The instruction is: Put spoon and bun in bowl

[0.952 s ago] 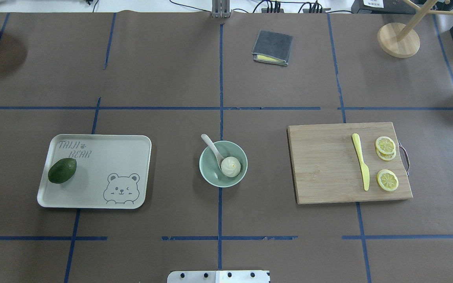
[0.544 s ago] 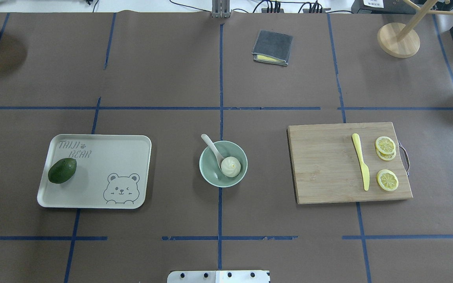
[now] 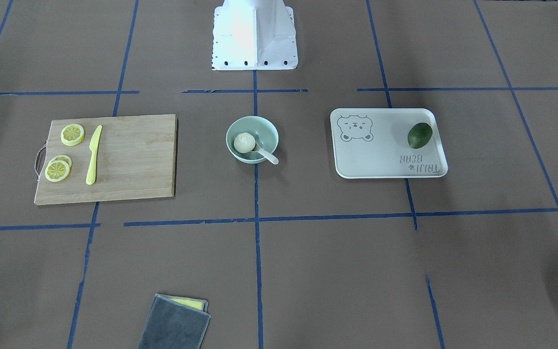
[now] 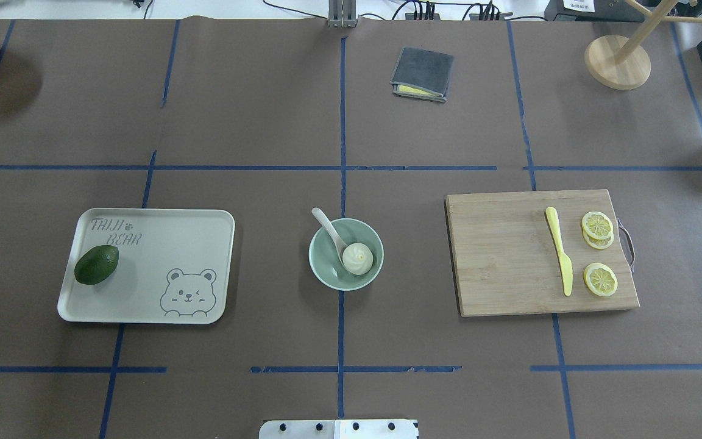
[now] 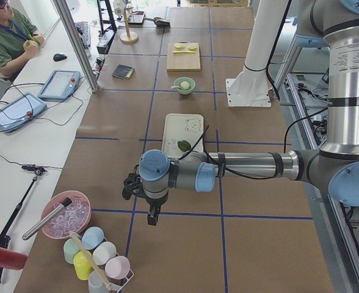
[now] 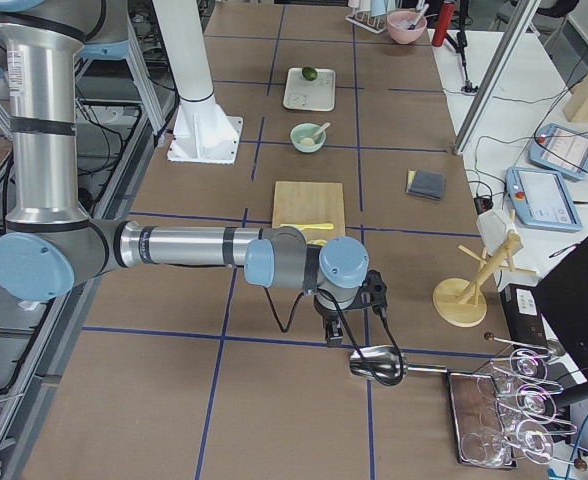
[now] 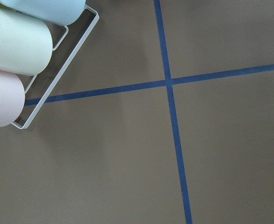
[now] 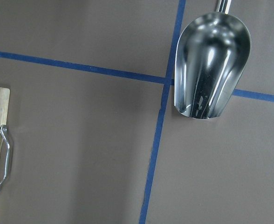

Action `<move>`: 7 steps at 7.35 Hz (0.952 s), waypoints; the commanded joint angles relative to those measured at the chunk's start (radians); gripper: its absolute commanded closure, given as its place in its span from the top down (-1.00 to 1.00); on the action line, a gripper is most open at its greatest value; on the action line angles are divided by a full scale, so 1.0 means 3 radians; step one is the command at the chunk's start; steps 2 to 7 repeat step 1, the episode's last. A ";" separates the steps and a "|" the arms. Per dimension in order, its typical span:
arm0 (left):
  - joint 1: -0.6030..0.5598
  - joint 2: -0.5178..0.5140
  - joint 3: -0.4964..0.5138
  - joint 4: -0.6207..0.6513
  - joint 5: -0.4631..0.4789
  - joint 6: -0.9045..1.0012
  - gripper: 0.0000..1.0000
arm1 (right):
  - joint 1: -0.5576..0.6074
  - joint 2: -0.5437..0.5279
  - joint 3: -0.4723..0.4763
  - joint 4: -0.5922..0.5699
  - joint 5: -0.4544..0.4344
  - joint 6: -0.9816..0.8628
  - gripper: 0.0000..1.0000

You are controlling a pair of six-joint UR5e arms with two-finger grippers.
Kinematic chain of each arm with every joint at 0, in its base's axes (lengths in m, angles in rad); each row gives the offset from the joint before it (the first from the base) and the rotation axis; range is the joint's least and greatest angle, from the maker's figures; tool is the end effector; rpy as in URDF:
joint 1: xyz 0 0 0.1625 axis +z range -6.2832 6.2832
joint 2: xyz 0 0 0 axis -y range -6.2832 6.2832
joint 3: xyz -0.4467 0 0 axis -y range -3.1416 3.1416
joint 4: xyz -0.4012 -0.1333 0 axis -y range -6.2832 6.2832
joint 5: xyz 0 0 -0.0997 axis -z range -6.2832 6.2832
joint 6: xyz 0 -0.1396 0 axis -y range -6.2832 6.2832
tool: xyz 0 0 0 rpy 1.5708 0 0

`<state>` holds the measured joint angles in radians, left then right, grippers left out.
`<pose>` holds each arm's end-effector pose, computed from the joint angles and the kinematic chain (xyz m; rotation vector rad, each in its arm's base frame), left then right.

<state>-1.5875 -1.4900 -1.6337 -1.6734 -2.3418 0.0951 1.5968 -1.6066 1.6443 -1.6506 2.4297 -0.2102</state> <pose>-0.0439 -0.4722 0.7062 0.1235 0.7652 0.1071 0.0401 -0.4798 0.6891 0.0620 -0.8584 -0.1546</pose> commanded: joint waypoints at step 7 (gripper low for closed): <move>-0.0001 0.0002 0.0000 -0.0006 -0.0002 0.0000 1.00 | 0.0000 0.0012 0.0001 0.0000 0.0005 0.0000 1.00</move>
